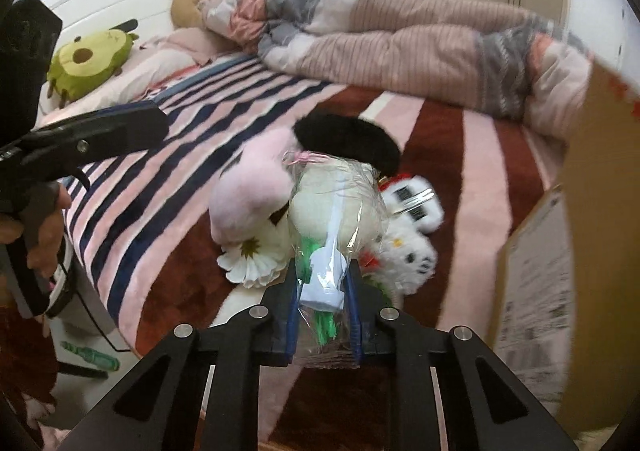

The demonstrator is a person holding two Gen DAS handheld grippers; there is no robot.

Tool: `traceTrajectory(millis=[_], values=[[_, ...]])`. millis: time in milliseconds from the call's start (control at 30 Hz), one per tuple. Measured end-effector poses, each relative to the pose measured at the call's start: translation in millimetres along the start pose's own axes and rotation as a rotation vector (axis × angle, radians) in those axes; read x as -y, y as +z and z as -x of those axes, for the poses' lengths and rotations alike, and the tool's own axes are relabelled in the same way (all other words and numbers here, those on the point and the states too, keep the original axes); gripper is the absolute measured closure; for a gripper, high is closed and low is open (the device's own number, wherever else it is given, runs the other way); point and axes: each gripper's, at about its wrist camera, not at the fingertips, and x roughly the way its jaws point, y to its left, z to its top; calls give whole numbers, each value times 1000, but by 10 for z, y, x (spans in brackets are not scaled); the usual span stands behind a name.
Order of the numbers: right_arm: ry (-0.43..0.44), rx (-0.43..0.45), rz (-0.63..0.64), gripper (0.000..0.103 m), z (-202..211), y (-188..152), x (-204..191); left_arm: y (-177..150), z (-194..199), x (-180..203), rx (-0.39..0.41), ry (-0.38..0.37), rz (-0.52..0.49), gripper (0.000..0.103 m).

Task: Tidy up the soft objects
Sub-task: 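Reach the right gripper to the bagged toothbrush set and close on it, then carry the bagged toothbrush set into the cardboard box and open the right gripper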

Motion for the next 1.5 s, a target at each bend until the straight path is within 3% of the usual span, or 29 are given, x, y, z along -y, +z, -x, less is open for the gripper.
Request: traceTrajectory(millis=[167, 300, 467, 533, 667, 800, 867, 1033, 1267, 1500], values=[[-48, 49, 21, 88, 239, 66, -21, 94, 6, 85, 4, -31, -2, 1], [-59, 90, 31, 88, 404, 139, -20, 251, -14, 126, 11, -113, 19, 1], [10, 175, 57, 88, 601, 213, -41, 484, -67, 257, -1, -180, 14, 2], [47, 216, 63, 88, 671, 246, -64, 559, -80, 300, -9, -207, 20, 9], [87, 296, 93, 88, 824, 279, -136, 679, -34, 363, -4, -260, 52, 12], [105, 355, 128, 88, 983, 304, -163, 782, 54, 533, 1, -316, 40, 33], [107, 376, 132, 88, 1069, 305, -125, 856, 97, 659, 4, -325, 26, 38], [101, 431, 128, 87, 1374, 267, 72, 1013, 126, 1024, 21, -327, -32, 54], [40, 466, 122, 87, 1727, 73, 464, 1122, -104, 1624, 1, -361, -98, 56], [23, 437, 56, 82, 1874, -191, 1047, 1102, -547, 2102, -67, -356, -160, 56]])
